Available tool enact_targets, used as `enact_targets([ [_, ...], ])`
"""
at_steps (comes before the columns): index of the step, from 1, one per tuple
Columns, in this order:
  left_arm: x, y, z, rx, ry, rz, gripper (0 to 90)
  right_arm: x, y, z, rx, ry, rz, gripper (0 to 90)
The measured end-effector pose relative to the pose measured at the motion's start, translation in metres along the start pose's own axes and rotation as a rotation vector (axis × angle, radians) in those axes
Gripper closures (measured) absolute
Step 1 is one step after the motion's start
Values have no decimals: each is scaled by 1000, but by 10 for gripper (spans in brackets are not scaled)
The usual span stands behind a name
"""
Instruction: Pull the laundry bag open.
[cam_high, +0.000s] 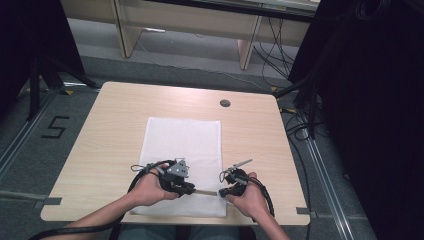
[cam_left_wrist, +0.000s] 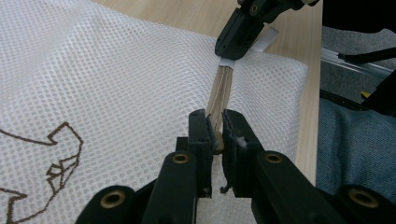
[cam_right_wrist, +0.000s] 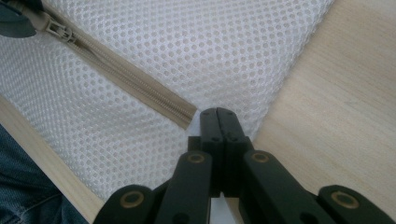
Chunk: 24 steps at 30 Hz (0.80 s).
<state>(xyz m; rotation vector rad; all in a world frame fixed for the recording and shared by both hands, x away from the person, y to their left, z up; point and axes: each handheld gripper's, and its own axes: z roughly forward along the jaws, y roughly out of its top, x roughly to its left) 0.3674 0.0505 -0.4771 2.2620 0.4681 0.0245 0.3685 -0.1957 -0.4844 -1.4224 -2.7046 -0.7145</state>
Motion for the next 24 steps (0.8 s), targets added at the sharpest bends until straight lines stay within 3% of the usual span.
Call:
enact_targets([
  [14, 2, -4, -4, -1, -7, -12, 819, 0, 0, 0, 3, 1, 1, 900],
  [18, 2, -3, -5, 1, -13, 8, 819, 0, 0, 0, 1, 0, 1, 900],
  [19, 1, -3, -5, 3, -12, -7, 819, 0, 0, 0, 0, 0, 1, 900],
  [24, 4, -6, -9, 2, -13, -5, 819, -2, 0, 1, -7, 4, -24, 900],
])
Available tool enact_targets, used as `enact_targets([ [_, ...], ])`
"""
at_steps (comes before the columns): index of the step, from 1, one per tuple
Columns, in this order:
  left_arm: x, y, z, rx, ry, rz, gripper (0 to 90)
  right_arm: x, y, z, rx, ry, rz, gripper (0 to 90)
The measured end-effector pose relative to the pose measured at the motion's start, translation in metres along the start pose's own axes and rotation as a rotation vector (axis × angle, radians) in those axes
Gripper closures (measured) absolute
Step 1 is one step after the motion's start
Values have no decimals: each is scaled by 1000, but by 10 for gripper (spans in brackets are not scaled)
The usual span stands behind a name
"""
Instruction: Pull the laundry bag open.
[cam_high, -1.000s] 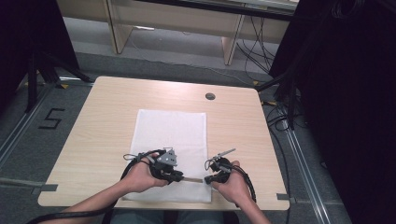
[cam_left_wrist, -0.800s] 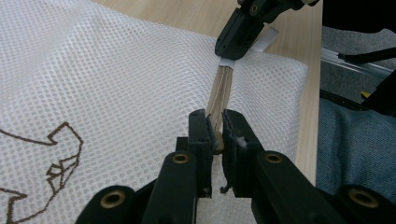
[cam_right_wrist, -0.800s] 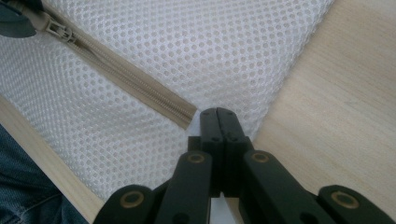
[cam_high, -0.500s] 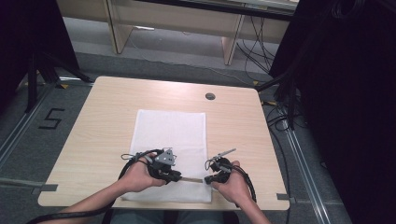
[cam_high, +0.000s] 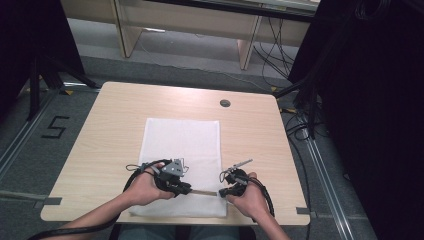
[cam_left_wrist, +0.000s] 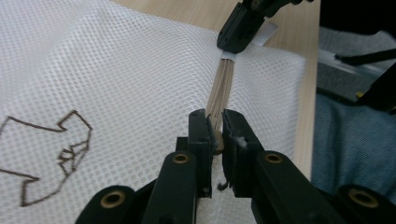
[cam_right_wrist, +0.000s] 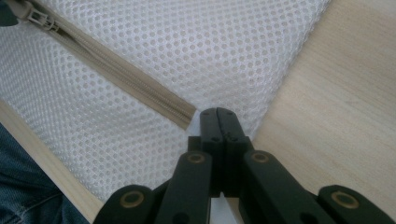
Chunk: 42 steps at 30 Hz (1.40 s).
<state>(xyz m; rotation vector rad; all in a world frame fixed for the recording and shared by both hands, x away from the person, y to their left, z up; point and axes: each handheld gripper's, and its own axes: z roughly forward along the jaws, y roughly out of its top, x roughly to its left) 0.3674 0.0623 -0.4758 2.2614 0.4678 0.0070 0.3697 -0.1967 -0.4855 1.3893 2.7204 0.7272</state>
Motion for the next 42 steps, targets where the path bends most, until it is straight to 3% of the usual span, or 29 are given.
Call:
enact_targets([
  [3, -1, -1, 1, -1, 0, -12, 819, 1, 0, -1, 5, -6, 19, 900],
  [4, 0, -1, 0, 0, -3, 5, 819, 1, 0, -1, 5, -5, 21, 900],
  [22, 1, -6, -6, 3, -5, -16, 819, 2, 0, -1, 7, -8, 18, 900],
  [26, 1, -6, -7, 11, -2, 6, 819, 2, 0, 0, 6, -8, 16, 900],
  [27, 1, -7, -7, -1, -10, -24, 819, 2, 0, 0, 6, -6, 15, 900],
  [29, 3, -7, -8, 10, 1, -1, 819, 3, 0, 0, 8, -7, 14, 900],
  [31, 2, -7, -8, 10, -1, -13, 819, 4, 0, -1, 12, -7, 23, 900],
  [34, 3, -7, -8, 13, 1, 2, 819, 3, 0, 0, 6, -12, 11, 900],
  [35, 3, -9, -8, 8, -3, -21, 819, 4, 0, 0, 10, -20, 10, 900],
  [38, 4, -9, -8, 11, -7, -8, 819, 4, 0, 0, 16, -22, 7, 900],
  [40, 3, -10, -7, 15, -5, -22, 819, 4, 0, 0, 16, -20, 2, 900],
  [41, 5, -9, -8, 15, -4, -5, 819, 4, 0, -1, 20, -21, 7, 900],
  [42, 5, -10, -8, 11, -9, -21, 819, 5, -1, -2, 27, -21, 26, 900],
])
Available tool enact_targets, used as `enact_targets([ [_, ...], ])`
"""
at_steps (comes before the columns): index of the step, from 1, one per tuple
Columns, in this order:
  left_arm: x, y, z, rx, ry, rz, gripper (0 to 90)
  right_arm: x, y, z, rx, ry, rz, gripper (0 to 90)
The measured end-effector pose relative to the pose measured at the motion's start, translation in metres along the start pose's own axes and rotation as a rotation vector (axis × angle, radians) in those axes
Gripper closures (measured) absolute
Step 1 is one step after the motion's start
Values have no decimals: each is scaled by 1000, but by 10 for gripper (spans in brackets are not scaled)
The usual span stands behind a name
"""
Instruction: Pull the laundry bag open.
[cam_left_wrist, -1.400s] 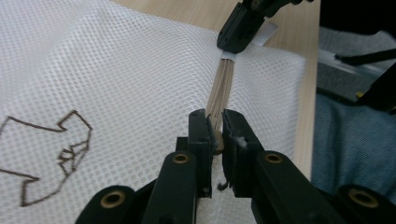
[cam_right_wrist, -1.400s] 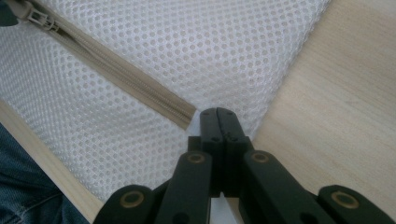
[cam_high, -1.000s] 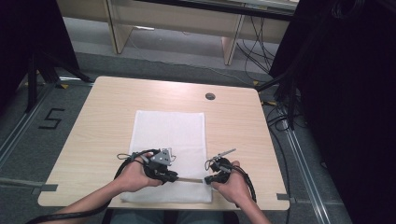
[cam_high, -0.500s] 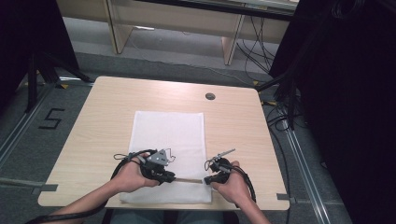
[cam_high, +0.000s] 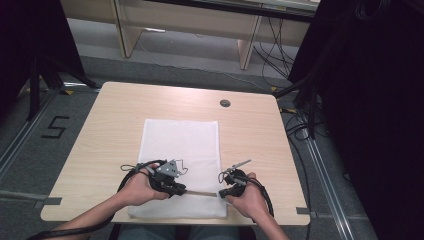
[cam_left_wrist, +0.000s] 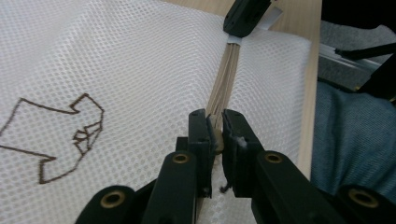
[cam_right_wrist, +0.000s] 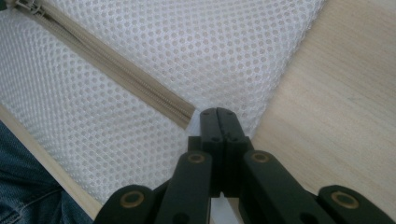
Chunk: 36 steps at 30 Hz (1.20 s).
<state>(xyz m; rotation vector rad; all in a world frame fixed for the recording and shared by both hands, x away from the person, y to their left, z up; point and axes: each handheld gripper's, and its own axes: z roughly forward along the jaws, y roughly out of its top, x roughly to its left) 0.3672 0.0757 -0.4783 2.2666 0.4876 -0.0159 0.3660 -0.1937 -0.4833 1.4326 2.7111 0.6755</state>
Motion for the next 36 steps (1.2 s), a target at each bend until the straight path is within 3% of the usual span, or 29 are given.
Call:
enact_targets([
  [1, 0, 0, 0, 5, 7, 4, 819, -2, 0, 0, -3, 11, -24, 900],
  [6, 1, -1, 0, 11, 11, 12, 819, -2, -1, 0, -6, 1, -36, 900],
  [8, 0, -1, 1, 5, 7, -10, 818, 2, -1, -1, 15, -19, -2, 900],
  [15, 1, -2, 1, 23, -1, 2, 819, 2, 0, -1, 17, -24, -3, 900],
  [18, 2, -4, 1, 22, -14, -11, 819, 2, 0, -1, 16, -19, 4, 900],
  [24, 3, -7, 5, 57, -7, -2, 819, -1, 0, 0, 2, -4, -14, 900],
  [26, 4, -9, 4, 92, 11, 31, 819, -1, 0, 0, 3, -7, -12, 900],
  [27, 4, -10, 3, 80, 5, 3, 819, -2, 0, 0, -3, -4, -23, 900],
  [29, 8, -13, 0, 65, -9, -15, 819, -1, 0, 0, 3, -6, -13, 900],
  [33, 9, -14, -2, 65, -7, -12, 819, -2, 0, 0, -1, -7, -23, 900],
  [34, 9, -14, -2, 70, -11, -7, 819, 1, 0, -1, 10, -12, 6, 900],
  [36, 8, -14, -3, 65, -5, -8, 818, 1, 0, -1, 9, -14, 4, 900],
])
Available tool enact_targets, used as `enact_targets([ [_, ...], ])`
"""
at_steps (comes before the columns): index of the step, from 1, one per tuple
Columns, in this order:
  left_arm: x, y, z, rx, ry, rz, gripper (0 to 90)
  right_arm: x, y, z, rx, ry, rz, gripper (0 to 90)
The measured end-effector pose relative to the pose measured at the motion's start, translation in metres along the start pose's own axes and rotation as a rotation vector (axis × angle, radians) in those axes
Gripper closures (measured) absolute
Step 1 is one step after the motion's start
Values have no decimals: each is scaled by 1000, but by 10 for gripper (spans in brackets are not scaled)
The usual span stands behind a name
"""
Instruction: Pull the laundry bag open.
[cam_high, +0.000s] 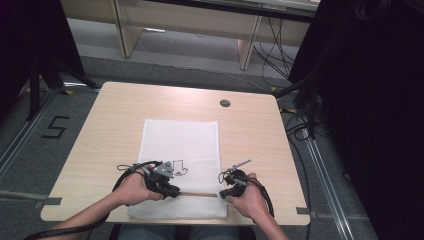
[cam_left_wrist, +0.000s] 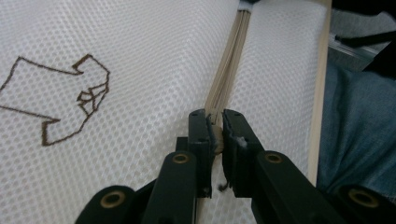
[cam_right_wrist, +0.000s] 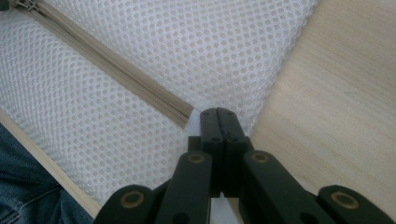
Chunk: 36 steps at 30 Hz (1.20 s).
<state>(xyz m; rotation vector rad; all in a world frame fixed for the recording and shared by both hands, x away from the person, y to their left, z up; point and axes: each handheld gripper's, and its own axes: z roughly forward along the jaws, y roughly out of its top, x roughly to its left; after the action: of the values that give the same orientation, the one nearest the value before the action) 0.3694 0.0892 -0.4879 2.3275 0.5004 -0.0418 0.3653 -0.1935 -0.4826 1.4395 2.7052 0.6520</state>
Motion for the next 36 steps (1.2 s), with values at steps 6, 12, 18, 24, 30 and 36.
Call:
enact_targets([
  [6, 2, -4, -5, -12, -5, -20, 818, 0, 0, 0, 1, 1, 1, 900],
  [12, 2, -5, -6, -5, 2, -17, 818, -2, 0, 1, -8, 6, -22, 900],
  [18, 2, -7, -8, -2, 9, -7, 818, -2, 0, 0, -7, 9, -29, 900],
  [24, 3, -9, -11, -20, -3, -11, 818, -1, 0, 0, -5, 3, -17, 900],
  [30, 4, -11, -14, -27, -6, -9, 818, -2, -1, 0, -9, 7, -16, 900],
  [36, 3, -11, -16, -31, -1, -22, 818, -2, -1, 0, -8, 7, -28, 900],
])
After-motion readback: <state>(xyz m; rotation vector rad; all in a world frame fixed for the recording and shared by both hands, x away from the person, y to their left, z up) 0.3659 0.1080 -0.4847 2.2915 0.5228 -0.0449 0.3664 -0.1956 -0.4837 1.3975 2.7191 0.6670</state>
